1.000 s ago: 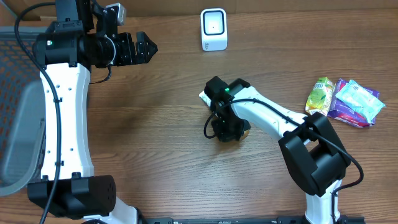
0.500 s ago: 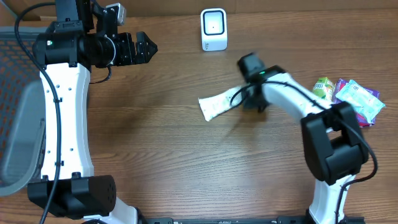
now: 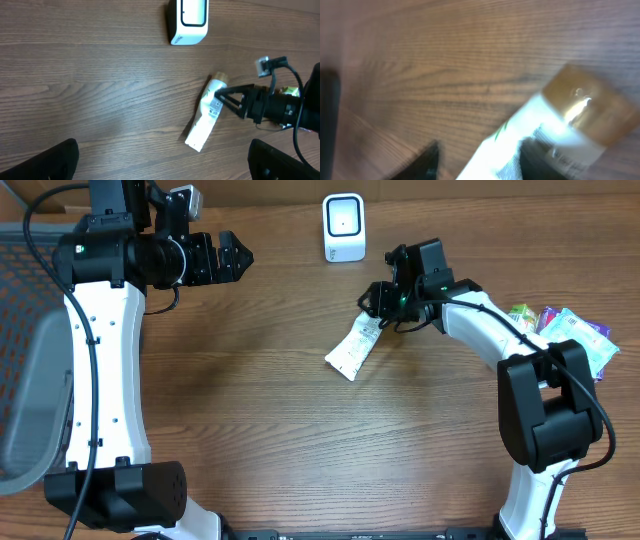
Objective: Scan the item barcode
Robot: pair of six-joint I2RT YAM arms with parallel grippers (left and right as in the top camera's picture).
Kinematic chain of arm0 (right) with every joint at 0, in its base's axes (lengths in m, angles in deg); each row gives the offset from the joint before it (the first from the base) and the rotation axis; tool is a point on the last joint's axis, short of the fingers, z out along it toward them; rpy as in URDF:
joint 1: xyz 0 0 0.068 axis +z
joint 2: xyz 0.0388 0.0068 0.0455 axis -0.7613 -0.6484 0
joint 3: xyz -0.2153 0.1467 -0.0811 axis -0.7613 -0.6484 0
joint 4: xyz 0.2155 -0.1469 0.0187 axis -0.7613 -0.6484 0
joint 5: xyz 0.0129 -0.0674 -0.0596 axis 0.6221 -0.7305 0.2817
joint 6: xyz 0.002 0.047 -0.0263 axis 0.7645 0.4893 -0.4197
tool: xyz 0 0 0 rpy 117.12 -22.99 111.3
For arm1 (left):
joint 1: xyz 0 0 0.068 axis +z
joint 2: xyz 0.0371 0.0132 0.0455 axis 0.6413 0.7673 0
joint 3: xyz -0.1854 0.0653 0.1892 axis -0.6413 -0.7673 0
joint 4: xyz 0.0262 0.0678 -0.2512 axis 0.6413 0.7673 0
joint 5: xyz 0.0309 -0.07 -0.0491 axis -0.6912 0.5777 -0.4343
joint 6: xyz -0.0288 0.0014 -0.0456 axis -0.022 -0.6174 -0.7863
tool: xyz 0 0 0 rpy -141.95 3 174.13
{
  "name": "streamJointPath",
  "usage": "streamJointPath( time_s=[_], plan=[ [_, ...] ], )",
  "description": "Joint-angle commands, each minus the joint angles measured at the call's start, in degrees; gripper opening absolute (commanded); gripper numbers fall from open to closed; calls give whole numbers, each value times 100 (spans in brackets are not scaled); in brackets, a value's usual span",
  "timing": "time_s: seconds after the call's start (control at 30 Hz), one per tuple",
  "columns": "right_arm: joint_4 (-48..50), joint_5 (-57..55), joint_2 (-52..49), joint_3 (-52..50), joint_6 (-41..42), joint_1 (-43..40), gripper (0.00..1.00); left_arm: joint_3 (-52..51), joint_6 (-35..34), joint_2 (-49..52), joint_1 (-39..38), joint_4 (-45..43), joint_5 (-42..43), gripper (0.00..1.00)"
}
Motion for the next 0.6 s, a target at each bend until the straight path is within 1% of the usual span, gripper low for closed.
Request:
streamJointPath(
  time_s=[0.0,0.17,0.23,0.27,0.33,0.4,0.47,0.53,0.57],
  plan=[
    [-74,188,254,20,444,-151,64,2,-33,15,-74,-7,2,100],
    [-334,11,1285,20,560,-216,77,2,-33,15,-74,-7,2,100],
    [-752,-562,1646,20,1025,-181,88,2,-33,15,-74,-7,2,99],
    [-1056,-984,1764,20,1462,-149,100,2,-33,15,-74,-7,2,100],
    [-1665,-1628,1840,17,2428,-98,100,2,-33,15,-74,-7,2,100],
    [-2236,-1869,1773,-17,3327,-35,100,2,-33,15,-74,-7,2,100],
    [-2343,-1744,1657,-131,3541,48,100,2,-33,15,-74,-7,2,99],
    [-2164,-1537,1528,-313,3539,160,100,2,-33,15,-74,-7,2,99],
    [-1928,-1390,1456,-466,3536,249,98,2,-33,15,-74,-7,2,100]
  ],
)
